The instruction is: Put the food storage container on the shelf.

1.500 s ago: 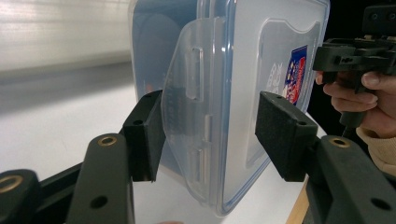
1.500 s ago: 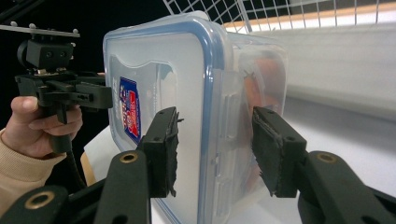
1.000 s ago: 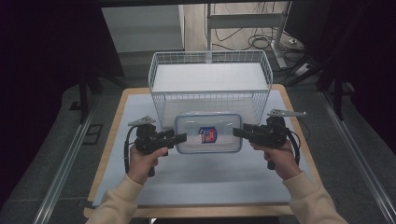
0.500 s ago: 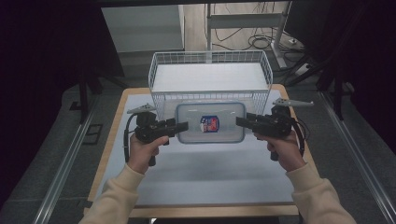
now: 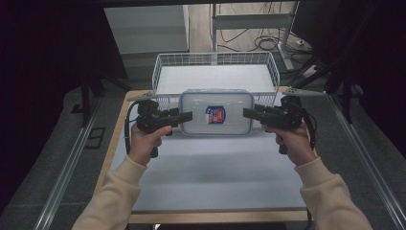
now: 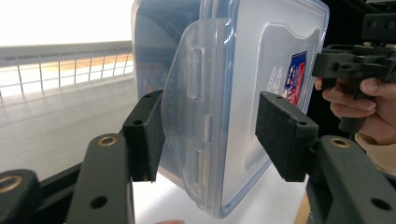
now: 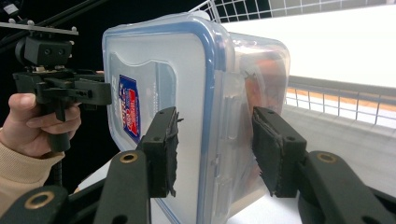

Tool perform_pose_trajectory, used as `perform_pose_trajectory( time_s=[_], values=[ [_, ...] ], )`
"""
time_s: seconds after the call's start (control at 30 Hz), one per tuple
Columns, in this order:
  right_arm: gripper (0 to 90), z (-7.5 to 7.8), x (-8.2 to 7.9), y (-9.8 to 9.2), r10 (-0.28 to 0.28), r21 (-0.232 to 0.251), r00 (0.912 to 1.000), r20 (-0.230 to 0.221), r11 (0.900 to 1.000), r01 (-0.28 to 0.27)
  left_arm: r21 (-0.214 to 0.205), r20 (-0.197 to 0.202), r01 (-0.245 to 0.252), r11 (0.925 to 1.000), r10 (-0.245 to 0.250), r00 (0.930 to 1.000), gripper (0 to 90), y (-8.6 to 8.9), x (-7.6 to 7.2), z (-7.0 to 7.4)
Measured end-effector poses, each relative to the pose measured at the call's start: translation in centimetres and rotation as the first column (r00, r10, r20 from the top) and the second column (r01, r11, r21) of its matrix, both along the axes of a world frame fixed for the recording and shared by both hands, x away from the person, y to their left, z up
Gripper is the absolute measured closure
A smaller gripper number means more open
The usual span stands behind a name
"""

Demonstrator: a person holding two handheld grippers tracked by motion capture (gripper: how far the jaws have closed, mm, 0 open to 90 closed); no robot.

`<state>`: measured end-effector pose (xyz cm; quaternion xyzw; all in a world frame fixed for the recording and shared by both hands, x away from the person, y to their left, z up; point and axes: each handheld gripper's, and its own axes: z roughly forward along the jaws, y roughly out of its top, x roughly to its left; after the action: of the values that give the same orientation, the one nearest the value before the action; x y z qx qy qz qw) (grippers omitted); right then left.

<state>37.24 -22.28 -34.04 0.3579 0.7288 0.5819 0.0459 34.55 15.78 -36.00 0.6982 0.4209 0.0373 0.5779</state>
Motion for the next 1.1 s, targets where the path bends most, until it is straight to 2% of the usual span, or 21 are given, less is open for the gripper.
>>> perform_pose_trajectory(
  time_s=[0.23,0.77,0.93,1.1],
  values=[
    [52.5,1.0,0.7,0.0,-0.007,-0.009,1.0,-0.001,0.9999,0.007,-0.011,-0.006,0.003,0.9999,-0.003,1.0,43.7,0.0,1.1,0.6],
    [52.4,3.2,3.1,0.2,-0.021,-0.005,0.9998,0.005,0.9998,0.021,0.001,0.011,0.008,1.0,-0.008,0.9999,43.5,0.1,3.8,3.2],
    [52.3,4.1,4.3,0.1,-0.026,-0.007,0.9997,-0.002,0.9996,0.026,0.002,0.013,0.009,1.0,-0.009,0.9999,43.5,0.0,5.3,3.9],
    [52.3,5.1,6.1,0.1,-0.036,-0.017,0.9991,-0.023,0.9992,0.035,0.005,-0.006,0.016,0.9999,-0.016,0.9999,42.9,-0.2,7.3,4.6]
  ],
)
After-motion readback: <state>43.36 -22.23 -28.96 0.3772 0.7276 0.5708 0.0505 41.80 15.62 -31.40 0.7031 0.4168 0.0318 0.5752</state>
